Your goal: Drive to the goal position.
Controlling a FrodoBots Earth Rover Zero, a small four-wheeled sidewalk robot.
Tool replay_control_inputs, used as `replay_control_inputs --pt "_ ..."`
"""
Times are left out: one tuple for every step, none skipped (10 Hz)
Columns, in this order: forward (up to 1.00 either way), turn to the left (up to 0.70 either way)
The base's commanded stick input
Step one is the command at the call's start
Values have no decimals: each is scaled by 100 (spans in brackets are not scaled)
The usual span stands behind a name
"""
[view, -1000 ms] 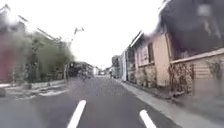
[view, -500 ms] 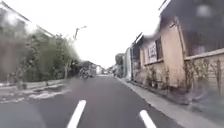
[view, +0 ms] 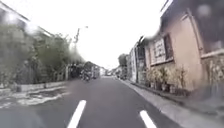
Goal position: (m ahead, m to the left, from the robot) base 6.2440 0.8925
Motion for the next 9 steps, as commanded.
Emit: replay_control_inputs --pt "100 -40" --pt "100 -40" --pt "100 -39" --pt "100 16" --pt "100 7" --pt "100 11" --pt "100 18" --pt "100 15" --pt "100 2"
